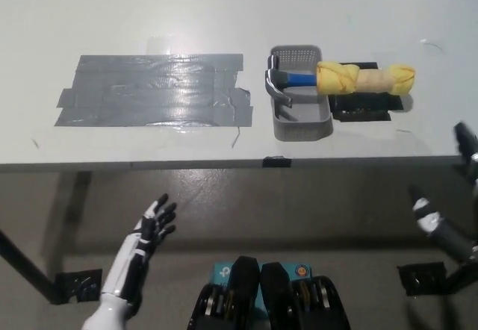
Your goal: The robot picks the hammer with right hand and hits the black area on the desk and places it back.
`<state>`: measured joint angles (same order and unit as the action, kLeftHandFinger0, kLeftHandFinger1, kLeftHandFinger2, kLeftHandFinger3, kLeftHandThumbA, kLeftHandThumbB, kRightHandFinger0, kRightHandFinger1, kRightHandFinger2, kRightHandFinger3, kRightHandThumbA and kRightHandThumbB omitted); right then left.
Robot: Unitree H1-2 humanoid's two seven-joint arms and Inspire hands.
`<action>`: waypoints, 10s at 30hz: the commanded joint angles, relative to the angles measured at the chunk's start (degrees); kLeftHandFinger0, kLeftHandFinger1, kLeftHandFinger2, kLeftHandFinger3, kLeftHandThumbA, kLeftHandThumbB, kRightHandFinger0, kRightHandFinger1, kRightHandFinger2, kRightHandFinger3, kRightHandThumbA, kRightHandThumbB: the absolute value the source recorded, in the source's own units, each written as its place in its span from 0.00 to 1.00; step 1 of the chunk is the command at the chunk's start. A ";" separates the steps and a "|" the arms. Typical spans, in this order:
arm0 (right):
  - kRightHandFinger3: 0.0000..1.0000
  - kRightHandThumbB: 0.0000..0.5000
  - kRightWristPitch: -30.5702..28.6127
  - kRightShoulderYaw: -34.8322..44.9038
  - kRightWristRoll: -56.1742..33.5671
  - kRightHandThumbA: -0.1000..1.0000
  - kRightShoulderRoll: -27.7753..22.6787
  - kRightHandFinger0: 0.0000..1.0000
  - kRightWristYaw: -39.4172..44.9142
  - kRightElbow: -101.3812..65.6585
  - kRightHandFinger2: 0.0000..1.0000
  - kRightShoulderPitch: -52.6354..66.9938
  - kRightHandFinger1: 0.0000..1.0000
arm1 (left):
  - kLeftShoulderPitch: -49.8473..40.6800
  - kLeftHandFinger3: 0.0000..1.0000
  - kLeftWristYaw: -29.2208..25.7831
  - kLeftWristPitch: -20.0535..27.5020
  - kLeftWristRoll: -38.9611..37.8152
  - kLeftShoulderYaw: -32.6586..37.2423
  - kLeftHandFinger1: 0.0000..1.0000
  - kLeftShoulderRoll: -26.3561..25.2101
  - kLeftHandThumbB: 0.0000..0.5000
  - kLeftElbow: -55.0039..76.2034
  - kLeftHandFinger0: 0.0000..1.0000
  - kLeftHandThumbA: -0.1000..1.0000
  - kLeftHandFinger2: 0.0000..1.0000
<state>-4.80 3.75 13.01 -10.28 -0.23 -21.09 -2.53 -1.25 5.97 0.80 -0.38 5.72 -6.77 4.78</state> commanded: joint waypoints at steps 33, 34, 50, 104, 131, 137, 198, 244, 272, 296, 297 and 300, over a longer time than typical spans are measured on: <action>1.00 0.95 21.81 -25.99 38.45 1.00 -10.91 1.00 8.51 39.38 1.00 -44.90 1.00 | -0.16 1.00 0.61 4.69 3.19 0.21 1.00 -1.21 0.12 -0.36 1.00 1.00 1.00; 1.00 0.94 21.75 -26.16 38.53 1.00 -10.80 1.00 8.31 40.05 1.00 -45.22 1.00 | -0.16 1.00 0.58 4.47 3.26 0.20 1.00 -1.21 0.13 -0.26 1.00 1.00 1.00; 1.00 0.91 20.55 -27.36 38.87 1.00 -9.25 1.00 5.80 48.59 1.00 -49.79 1.00 | -0.18 1.00 0.68 5.45 3.37 0.09 1.00 -1.33 0.14 -0.64 1.00 1.00 1.00; 0.15 0.46 15.36 -28.21 36.12 0.00 -4.03 0.00 -10.89 72.60 0.77 -55.46 0.38 | 1.51 1.00 1.26 3.84 3.12 -0.02 1.00 -2.63 0.16 0.25 1.00 1.00 1.00; 0.71 0.27 20.73 3.86 -7.19 0.00 -0.50 0.00 18.73 60.00 0.76 -57.73 0.41 | 2.83 1.00 2.47 4.33 0.51 -0.73 1.00 -2.94 0.03 -0.76 1.00 1.00 1.00; 0.84 0.29 26.35 8.19 -11.58 0.00 -1.65 0.00 23.68 59.07 0.76 -60.59 0.37 | 3.21 1.00 2.65 4.37 0.28 -0.87 1.00 -3.19 0.01 -0.72 1.00 0.99 1.00; 0.73 0.28 20.63 -20.28 -3.49 0.00 -25.76 0.11 47.24 64.13 0.77 -61.24 0.53 | 4.91 1.00 1.60 5.42 2.71 -0.83 1.00 -5.05 0.02 -0.59 1.00 1.00 1.00; 0.64 0.29 19.68 -39.01 11.31 0.00 -26.49 0.00 52.91 63.05 0.66 -65.41 0.24 | 3.94 1.00 1.60 5.45 2.18 -2.53 1.00 -5.70 0.01 0.77 1.00 1.00 1.00; 0.68 0.28 15.08 -13.69 3.05 0.00 -15.07 0.01 30.44 92.99 0.63 -69.22 0.30 | 3.01 1.00 1.39 4.63 2.19 -2.81 1.00 -5.35 0.00 1.93 1.00 1.00 1.00; 1.00 0.62 0.46 -6.31 3.73 0.73 -11.70 1.00 0.82 95.95 1.00 -64.29 1.00 | 2.72 1.00 1.27 4.83 2.37 -3.02 1.00 -5.35 0.01 2.06 1.00 1.00 1.00; 1.00 0.66 0.54 -9.78 7.37 0.78 -12.21 1.00 -2.66 94.73 1.00 -64.54 1.00 | 2.70 1.00 1.31 4.90 2.24 -3.03 1.00 -5.32 0.01 2.08 1.00 1.00 1.00; 1.00 0.69 -1.12 -13.52 10.21 0.83 -12.97 1.00 -8.04 93.22 1.00 -64.40 1.00 | 2.74 1.00 1.16 4.80 2.43 -3.07 1.00 -5.30 0.02 1.94 1.00 1.00 1.00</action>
<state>3.03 -3.43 14.80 -20.03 8.01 76.19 -63.77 1.47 7.00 4.07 1.93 3.16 -11.74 4.70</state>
